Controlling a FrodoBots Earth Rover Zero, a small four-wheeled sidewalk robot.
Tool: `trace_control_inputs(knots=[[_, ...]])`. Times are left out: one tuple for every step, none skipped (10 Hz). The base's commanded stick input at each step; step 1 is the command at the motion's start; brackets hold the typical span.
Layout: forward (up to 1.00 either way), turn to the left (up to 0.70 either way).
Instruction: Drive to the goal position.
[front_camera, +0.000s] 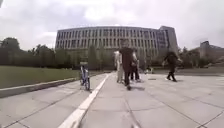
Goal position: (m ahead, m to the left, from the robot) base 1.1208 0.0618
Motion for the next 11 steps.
trace_control_inputs(knots=[[0.70, 0.00], [0.70, 0.00], [0.70, 0.00], [0.70, 0.00], [0.70, 0.00], [0.70, 0.00], [0.70, 0.00], [0.70, 0.00], [0.70, 0.00], [0.70, 0.00], [0.70, 0.00]])
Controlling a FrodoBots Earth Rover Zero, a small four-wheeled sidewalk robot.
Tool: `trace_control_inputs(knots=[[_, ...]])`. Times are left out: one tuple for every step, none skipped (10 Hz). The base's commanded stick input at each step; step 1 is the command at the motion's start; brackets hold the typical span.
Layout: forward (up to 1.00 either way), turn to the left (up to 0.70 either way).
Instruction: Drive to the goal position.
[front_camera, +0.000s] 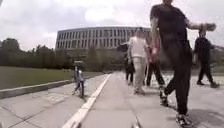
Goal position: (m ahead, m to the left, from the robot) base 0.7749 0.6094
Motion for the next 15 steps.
trace_control_inputs(knots=[[0.70, 0.00], [0.70, 0.00], [0.70, 0.00], [0.70, 0.00], [0.70, 0.00], [0.70, 0.00], [0.70, 0.00], [0.70, 0.00], [0.70, 0.00], [0.70, 0.00], [0.70, 0.00], [0.70, 0.00], [0.70, 0.00], [0.70, 0.00], [0.70, 0.00]])
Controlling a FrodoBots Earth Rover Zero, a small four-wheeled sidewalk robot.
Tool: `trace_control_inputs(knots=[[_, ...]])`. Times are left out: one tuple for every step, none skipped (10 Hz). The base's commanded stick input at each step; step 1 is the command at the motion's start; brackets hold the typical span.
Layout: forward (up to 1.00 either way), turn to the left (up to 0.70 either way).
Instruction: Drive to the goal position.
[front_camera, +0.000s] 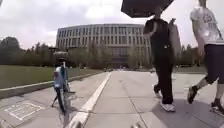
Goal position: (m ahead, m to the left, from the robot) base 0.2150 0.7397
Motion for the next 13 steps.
trace_control_inputs(knots=[[0.70, 0.00], [0.70, 0.00], [0.70, 0.00], [0.70, 0.00], [0.70, 0.00], [0.70, 0.00], [0.70, 0.00], [0.70, -0.01], [0.70, -0.08], [0.70, -0.34], [0.70, -0.32], [0.70, -0.24], [0.70, -0.11]])
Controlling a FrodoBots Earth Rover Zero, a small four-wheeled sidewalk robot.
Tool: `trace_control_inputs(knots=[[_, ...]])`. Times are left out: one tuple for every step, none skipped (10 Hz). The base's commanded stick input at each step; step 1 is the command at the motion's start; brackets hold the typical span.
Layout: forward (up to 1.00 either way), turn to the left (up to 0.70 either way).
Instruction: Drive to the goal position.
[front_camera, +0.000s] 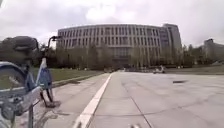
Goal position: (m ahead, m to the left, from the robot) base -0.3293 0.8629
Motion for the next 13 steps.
trace_control_inputs(knots=[[0.70, 0.00], [0.70, 0.00], [0.70, 0.00], [0.70, 0.00], [0.70, 0.00], [0.70, 0.00], [0.70, 0.00], [0.70, 0.00], [0.70, 0.00], [0.70, 0.00], [0.70, 0.00], [0.70, 0.00], [0.70, 0.00]])
